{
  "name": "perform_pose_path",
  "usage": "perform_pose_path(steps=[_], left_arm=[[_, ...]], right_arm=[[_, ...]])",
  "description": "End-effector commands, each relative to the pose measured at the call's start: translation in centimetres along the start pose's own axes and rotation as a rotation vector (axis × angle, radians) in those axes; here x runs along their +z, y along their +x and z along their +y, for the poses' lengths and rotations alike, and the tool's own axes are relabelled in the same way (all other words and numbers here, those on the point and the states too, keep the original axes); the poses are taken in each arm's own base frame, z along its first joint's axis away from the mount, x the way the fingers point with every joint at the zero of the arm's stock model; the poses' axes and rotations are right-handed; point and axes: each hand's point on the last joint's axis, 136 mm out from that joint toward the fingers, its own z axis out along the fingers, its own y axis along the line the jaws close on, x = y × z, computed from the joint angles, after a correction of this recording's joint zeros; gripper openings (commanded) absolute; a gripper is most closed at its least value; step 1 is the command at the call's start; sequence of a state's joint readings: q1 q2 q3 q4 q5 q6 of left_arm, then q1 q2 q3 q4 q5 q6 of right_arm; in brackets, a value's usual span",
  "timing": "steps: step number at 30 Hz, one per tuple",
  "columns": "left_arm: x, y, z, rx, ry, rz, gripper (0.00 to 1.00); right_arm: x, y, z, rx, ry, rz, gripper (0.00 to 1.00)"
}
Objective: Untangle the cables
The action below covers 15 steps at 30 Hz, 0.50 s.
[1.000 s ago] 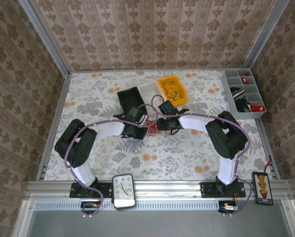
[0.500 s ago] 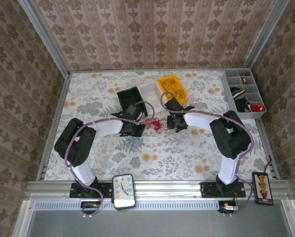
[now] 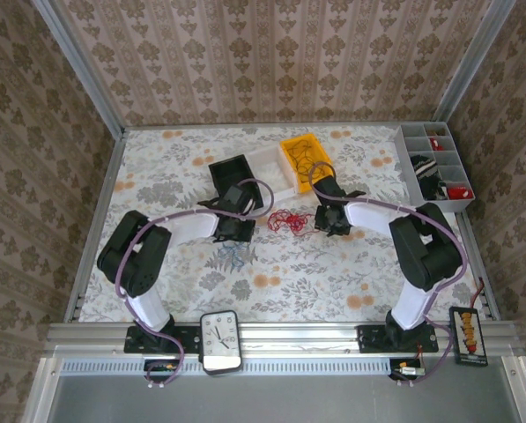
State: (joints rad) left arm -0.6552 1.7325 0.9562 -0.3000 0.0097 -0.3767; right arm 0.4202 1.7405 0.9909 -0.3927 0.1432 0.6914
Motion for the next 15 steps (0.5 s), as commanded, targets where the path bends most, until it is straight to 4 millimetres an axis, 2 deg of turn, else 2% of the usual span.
perform_pose_path(steps=[1, 8, 12, 15], left_arm=[[-0.6, 0.1, 1.4, 0.036, -0.082, -0.023, 0.0], [-4.2, -3.2, -0.2, 0.057, -0.003, -0.181, 0.0], [-6.1, -4.4, -1.5, 0.057, 0.089, -0.249, 0.0], [-6.7, -4.7, -2.2, 0.055, 0.133, -0.255, 0.0]], right_arm=[[-2.3, -0.7, 1.0, -0.056, -0.058, -0.061, 0.4], [-7.0, -3.2, 4.4, -0.184, -0.131, -0.246, 0.44], [-7.8, -3.2, 6.8, -0.256, -0.184, -0.267, 0.48], [-7.3, -2.5, 9.1, -0.309, -0.253, -0.23, 0.5]])
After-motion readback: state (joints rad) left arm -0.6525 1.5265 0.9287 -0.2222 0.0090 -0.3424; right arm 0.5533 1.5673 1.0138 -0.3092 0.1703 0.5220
